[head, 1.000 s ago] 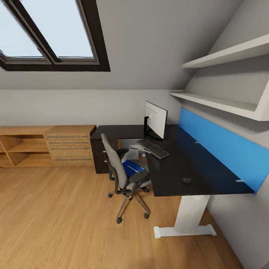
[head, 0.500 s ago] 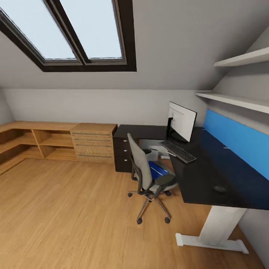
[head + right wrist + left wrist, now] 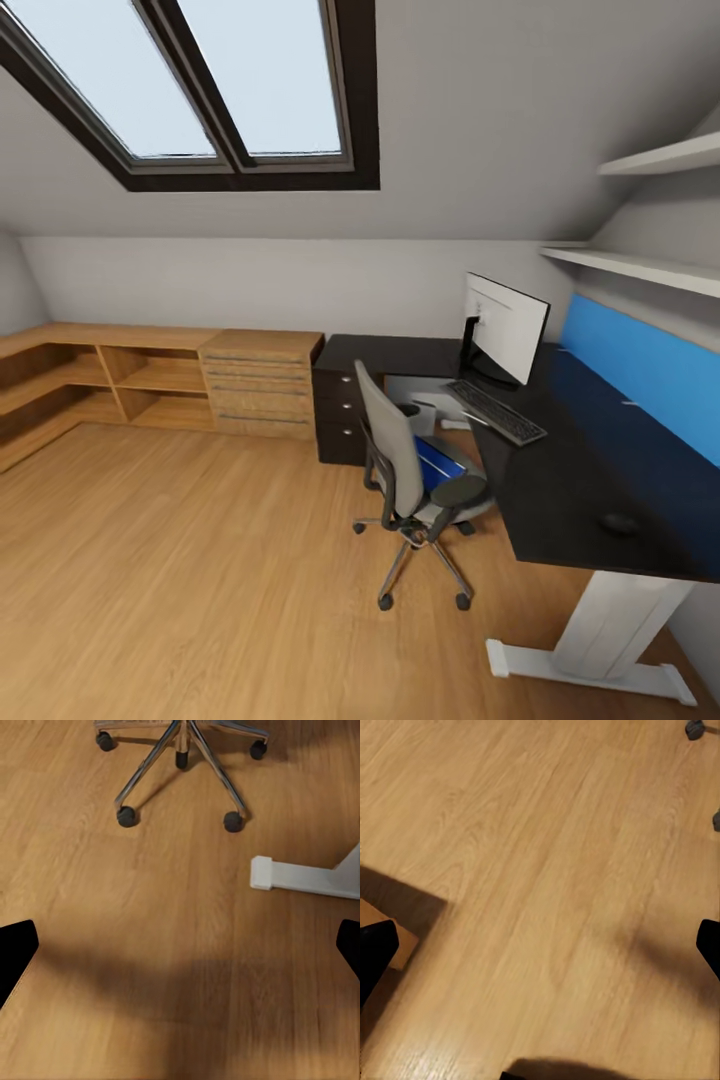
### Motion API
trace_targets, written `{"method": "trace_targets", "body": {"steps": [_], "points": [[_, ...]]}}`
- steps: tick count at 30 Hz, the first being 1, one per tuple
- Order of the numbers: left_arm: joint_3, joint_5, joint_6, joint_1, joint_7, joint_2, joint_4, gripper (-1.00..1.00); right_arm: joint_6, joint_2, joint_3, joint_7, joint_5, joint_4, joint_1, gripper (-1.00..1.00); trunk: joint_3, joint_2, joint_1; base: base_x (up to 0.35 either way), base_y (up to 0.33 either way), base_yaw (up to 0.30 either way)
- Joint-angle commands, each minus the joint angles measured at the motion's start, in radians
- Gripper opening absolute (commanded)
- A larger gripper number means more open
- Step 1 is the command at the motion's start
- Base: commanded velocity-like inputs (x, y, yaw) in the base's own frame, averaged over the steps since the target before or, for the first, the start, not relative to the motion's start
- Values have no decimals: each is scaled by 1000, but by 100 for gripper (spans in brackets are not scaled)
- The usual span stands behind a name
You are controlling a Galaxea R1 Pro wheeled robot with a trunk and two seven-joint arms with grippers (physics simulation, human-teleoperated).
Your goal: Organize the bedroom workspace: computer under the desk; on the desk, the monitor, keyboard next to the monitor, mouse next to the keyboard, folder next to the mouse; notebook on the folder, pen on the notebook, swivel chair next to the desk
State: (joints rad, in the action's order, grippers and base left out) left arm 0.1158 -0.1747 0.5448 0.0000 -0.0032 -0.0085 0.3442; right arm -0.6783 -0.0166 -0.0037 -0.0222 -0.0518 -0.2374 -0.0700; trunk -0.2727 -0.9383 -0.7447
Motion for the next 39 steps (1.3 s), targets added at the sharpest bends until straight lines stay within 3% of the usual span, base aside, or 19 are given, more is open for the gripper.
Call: {"method": "trace_targets", "body": {"steps": [1,16,39], "points": [[1,-2,2,0,0,-1,1,100,-3,0,-1,-2,-5,1,-1,100,-1,-1,-1,205,180,-4],[-8,-4,4,0,-6,-3,4,100,-1,1,2,-2,-8,2,-1,100,4,-1,-1,40,39,-155],[-19,0,4,0,-6,-2,1,100,0,1,2,-2,-8,1,-1,100,4,-1,-1,45,108,-8]]}}
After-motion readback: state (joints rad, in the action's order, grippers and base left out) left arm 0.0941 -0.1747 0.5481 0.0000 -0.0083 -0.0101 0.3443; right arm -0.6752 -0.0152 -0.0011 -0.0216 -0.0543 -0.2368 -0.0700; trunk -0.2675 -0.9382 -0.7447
